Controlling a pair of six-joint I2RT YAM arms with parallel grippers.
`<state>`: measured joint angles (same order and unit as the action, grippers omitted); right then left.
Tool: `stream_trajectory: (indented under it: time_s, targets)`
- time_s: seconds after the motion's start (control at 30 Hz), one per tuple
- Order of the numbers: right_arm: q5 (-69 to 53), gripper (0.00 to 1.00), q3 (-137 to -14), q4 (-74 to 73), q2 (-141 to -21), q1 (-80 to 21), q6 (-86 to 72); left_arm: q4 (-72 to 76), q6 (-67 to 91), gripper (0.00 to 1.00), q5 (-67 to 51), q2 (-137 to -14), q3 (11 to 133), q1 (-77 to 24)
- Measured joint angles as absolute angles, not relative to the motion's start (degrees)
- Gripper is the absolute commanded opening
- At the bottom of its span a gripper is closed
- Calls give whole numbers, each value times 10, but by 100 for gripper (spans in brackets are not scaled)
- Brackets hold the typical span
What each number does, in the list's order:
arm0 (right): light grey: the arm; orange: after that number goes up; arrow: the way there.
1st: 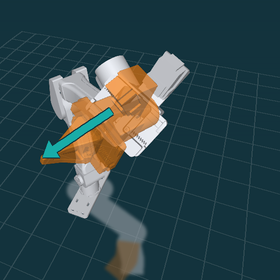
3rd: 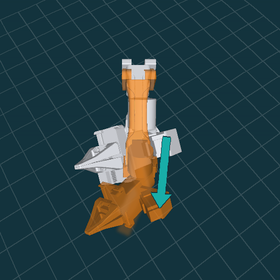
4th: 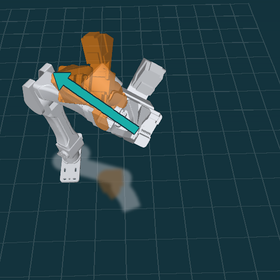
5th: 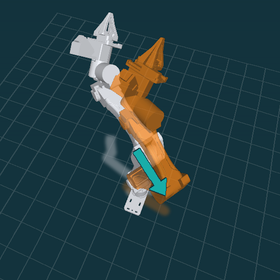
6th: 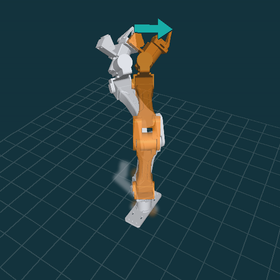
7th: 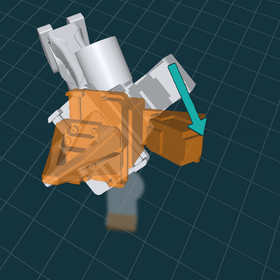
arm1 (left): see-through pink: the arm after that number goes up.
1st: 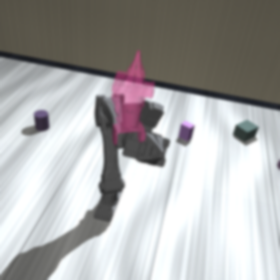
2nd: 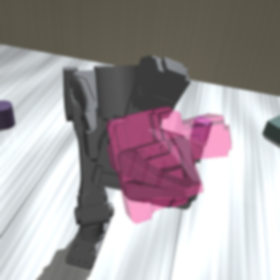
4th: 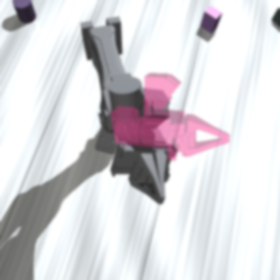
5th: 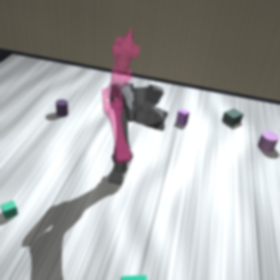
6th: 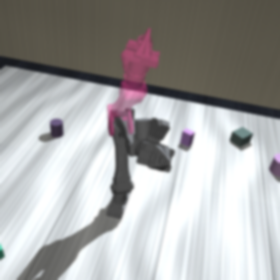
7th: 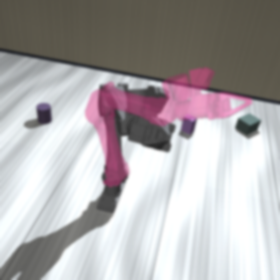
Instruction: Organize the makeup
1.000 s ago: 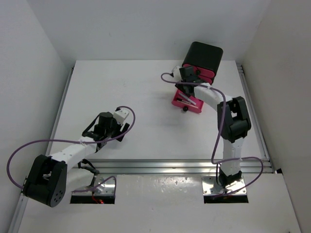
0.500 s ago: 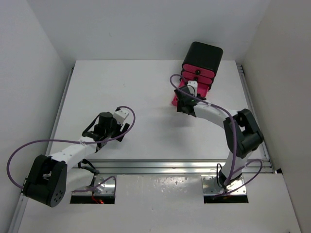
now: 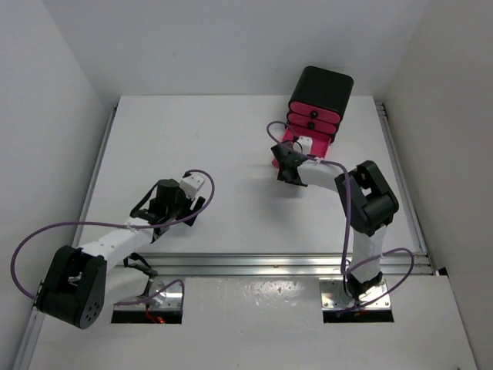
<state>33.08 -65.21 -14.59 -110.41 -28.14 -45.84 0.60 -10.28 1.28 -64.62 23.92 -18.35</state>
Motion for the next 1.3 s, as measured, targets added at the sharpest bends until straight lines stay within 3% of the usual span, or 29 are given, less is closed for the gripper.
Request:
stream_trajectory:
  time_s: [0.1, 0.2, 0.47, 1.3]
  targets:
    - [333, 52, -655, -135, -1120, -279, -462, 6, -103, 83, 13, -646, 239, -183]
    - [338, 38, -657, -124, -1127, -275, -462, 6, -103, 83, 13, -646, 239, -183]
    - [352, 18, -657, -98, -1133, -264, -451, 7, -103, 83, 13, -646, 237, -183]
    - [351, 15, -763, 25, -1228, -192, -325, 10, -105, 83, 13, -646, 233, -183]
